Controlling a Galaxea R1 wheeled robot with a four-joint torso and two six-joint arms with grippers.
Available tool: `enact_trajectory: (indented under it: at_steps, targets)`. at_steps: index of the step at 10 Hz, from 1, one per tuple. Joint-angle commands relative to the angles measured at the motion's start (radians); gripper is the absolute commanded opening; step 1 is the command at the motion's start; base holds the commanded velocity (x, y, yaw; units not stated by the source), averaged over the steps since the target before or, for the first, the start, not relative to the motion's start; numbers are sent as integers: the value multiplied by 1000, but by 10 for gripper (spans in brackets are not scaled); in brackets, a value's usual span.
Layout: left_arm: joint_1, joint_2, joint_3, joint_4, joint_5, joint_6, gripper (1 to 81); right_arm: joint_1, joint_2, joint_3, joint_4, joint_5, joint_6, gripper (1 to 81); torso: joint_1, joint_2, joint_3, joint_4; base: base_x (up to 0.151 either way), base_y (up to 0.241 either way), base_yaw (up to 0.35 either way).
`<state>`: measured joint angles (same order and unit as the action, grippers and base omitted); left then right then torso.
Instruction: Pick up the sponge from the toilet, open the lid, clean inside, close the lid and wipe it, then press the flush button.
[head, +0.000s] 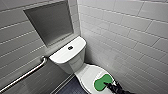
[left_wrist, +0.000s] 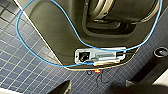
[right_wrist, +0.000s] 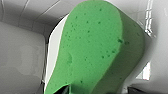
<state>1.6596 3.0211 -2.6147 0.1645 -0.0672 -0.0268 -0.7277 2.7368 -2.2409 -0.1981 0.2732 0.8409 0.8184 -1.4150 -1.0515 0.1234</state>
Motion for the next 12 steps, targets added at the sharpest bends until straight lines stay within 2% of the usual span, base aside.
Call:
enact_trajectory:
  at_steps: [1, 5, 8, 12]
  targets:
    - [35, 0, 4, -3, 95, 1, 811, 79, 22, -12, -52, 38, -2, 811, 0, 0, 0, 0, 0, 0, 0]
    - [35, -8, 4, -5, 127, -1, 811, 69, 118, -169, -61, 67, 0, 811, 0, 0, 0, 0, 0, 0, 0]
    - [35, -2, 4, -5, 127, -1, 811, 112, 122, -190, -61, 69, 7, 811, 0, 0, 0, 0, 0, 0, 0]
    - [35, 0, 5, -5, 129, -1, 811, 107, 129, -215, -61, 69, 7, 811, 0, 0, 0, 0, 0, 0, 0]
